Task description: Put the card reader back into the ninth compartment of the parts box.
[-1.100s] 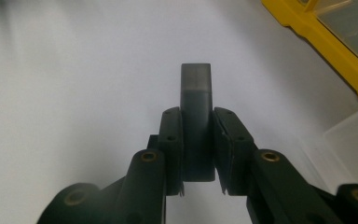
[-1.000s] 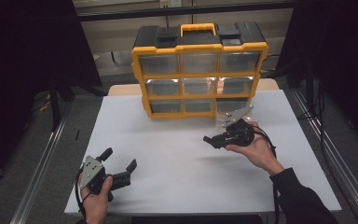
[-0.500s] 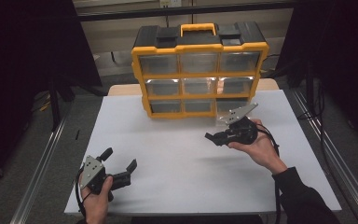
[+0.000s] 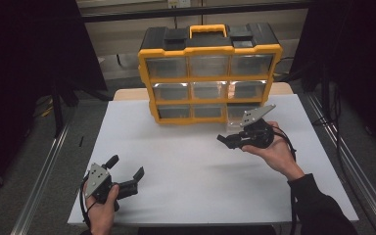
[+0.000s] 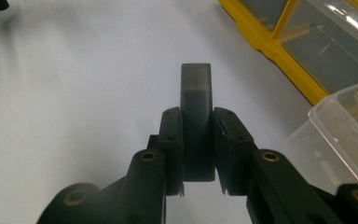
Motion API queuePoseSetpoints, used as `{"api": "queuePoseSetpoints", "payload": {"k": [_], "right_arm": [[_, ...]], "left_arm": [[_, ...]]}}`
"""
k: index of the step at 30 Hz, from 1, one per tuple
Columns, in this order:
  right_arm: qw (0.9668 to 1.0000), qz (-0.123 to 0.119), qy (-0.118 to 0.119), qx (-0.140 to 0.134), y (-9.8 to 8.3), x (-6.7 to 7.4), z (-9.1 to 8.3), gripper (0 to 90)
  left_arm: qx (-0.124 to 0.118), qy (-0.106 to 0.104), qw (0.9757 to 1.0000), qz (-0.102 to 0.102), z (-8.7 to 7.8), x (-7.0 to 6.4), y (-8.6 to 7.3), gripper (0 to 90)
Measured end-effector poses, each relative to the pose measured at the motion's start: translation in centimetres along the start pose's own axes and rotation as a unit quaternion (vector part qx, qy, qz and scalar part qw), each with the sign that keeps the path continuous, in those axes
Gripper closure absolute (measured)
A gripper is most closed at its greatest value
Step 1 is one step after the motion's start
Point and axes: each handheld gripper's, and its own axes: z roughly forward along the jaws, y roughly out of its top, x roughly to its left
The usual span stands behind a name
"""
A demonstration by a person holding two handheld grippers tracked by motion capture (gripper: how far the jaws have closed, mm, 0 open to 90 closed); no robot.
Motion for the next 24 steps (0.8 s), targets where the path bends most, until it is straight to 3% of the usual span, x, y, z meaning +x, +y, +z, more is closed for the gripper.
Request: {"api": "queuePoseSetpoints", "payload": {"k": [24], "right_arm": [[0.9996,0.010,-0.017,-0.019,0.9,-1.5,-0.9,74.0]], "left_arm": [[0.003,0.001,1.0000,0.000,0.0,0.1,0.0,1.5]]}}
